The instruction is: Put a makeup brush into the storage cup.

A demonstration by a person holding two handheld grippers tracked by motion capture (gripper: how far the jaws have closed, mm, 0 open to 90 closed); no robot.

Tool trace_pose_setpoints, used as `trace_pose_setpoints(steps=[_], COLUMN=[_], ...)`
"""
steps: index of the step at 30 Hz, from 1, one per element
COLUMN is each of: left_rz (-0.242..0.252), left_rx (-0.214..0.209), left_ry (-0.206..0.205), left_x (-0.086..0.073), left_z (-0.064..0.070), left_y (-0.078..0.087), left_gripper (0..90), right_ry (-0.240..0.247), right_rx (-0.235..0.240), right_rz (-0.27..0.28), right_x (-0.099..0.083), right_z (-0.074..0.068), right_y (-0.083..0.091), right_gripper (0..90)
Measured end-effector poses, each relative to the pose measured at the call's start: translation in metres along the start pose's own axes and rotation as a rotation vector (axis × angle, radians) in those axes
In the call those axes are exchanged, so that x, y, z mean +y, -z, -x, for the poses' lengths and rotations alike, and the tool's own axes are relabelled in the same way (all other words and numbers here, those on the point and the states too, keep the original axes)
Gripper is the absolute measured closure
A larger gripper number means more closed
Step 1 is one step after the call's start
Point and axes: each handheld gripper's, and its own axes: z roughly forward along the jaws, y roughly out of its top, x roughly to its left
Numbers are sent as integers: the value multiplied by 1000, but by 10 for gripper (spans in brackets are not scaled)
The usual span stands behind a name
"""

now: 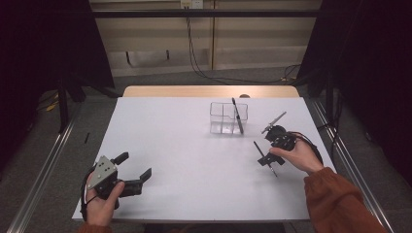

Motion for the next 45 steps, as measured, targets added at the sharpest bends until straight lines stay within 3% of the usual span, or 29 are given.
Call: trace_pose_setpoints(steps=[7,9,16,19,23,31,33,42,45], left_rz=[-1,-1,-6,-6,-9,-9,-11,-14,-14], left_rx=[0,0,1,0,2,1,2,2,1], left_ry=[-1,-1,-3,-5,-7,-7,-9,-8,-8], left_x=[0,0,0,0,0,-1,-1,-1,-1], left_z=[0,0,0,1,0,0,0,0,1], left_y=[0,0,-1,-1,-1,-1,-1,-1,-1], left_gripper=[25,25,25,25,25,25,25,25,25], right_ry=[9,13,21,45,41,56,38,27,-11], right_rx=[-14,-18,-21,-27,-52,-53,-55,-42,-30], right_rz=[-103,-113,-150,-178,-197,-257,-279,-270,-275], right_x=[4,4,2,2,4,11,13,11,12], right_z=[0,0,-4,-6,-10,-11,-12,-8,-9], right_y=[-6,-7,-12,-16,-17,-18,-17,-17,-16], right_gripper=[96,185,348,360,384,559,613,799,860])
